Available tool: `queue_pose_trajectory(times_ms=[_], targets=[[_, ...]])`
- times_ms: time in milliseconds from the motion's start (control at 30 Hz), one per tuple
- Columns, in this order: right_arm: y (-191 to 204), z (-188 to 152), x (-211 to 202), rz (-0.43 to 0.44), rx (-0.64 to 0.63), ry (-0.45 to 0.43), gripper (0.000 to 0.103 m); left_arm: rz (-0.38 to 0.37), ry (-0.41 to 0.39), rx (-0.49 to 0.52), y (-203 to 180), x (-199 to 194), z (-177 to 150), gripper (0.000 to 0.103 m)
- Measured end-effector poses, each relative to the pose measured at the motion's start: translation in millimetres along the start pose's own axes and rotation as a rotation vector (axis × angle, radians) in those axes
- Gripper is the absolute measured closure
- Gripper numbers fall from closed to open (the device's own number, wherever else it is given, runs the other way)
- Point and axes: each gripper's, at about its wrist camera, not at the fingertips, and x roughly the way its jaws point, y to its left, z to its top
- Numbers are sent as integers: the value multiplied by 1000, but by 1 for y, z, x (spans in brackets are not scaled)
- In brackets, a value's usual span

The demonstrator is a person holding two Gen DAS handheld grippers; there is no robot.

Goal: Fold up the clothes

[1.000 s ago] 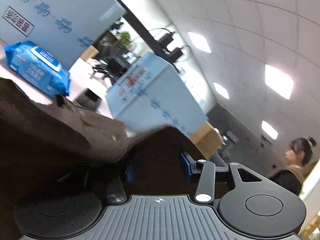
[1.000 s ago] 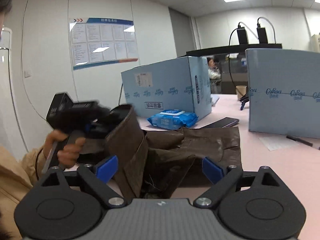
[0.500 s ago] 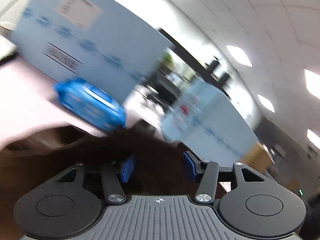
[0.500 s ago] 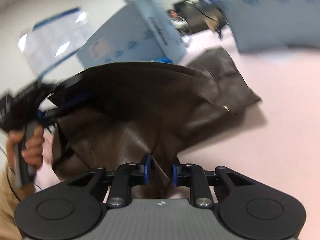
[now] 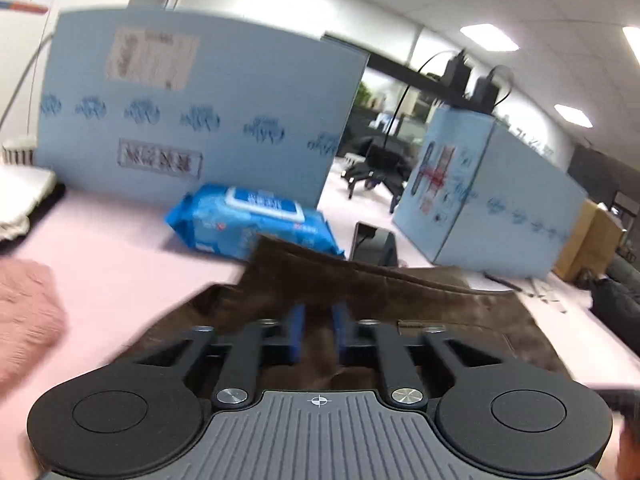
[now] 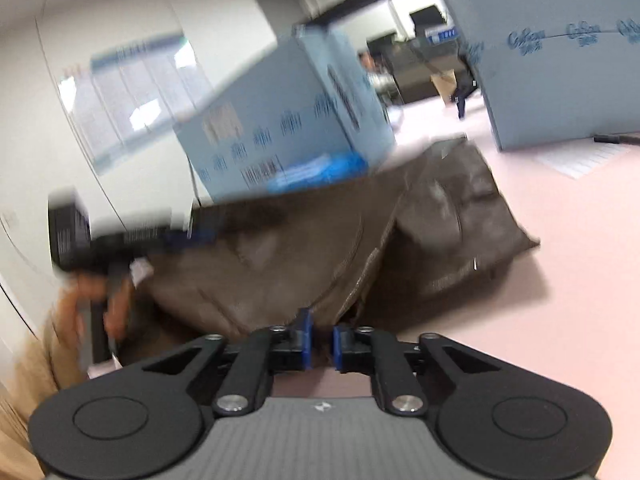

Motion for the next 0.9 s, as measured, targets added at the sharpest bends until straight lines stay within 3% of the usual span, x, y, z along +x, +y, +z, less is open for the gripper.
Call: queue_pose_trajectory(times_ms=[167, 300, 367, 467, 500, 567, 667, 700, 767, 833, 867, 900], targets=[[-4, 29, -32, 190, 115, -128, 96, -56, -80, 5, 13, -59, 1, 92], [6, 55, -79, 260, 84, -221, 96, -94, 10, 4, 7, -57, -18, 92], [12, 57, -115, 234, 44, -262, 96, -133, 62, 29, -1, -48, -26, 92], [13, 41, -173, 90, -17, -208, 96, -191, 138, 95, -17, -36, -36, 91], [8, 37, -182, 73, -23, -197, 95, -195, 168, 123, -23, -33, -40, 91], [-1, 5, -209, -47, -2, -120, 95, -177, 236, 170, -31, -29, -50, 89], [-21, -23, -220, -191, 50, -11, 89, -155, 307, 125, -23, -23, -62, 87], [-30, -34, -216, -298, 52, 82, 81, -150, 326, 95, -17, -20, -66, 87], [-43, -39, -209, -469, 67, 150, 76, -153, 325, 51, -10, -19, -68, 87], [-50, -28, -206, -645, 44, 139, 70, -91, 308, 36, -8, -23, -64, 87], [-51, -15, -204, -690, 22, 106, 69, -49, 283, 45, -7, -26, -62, 86], [-49, -3, -200, -635, 6, 59, 66, -33, 259, 42, -6, -29, -60, 86]])
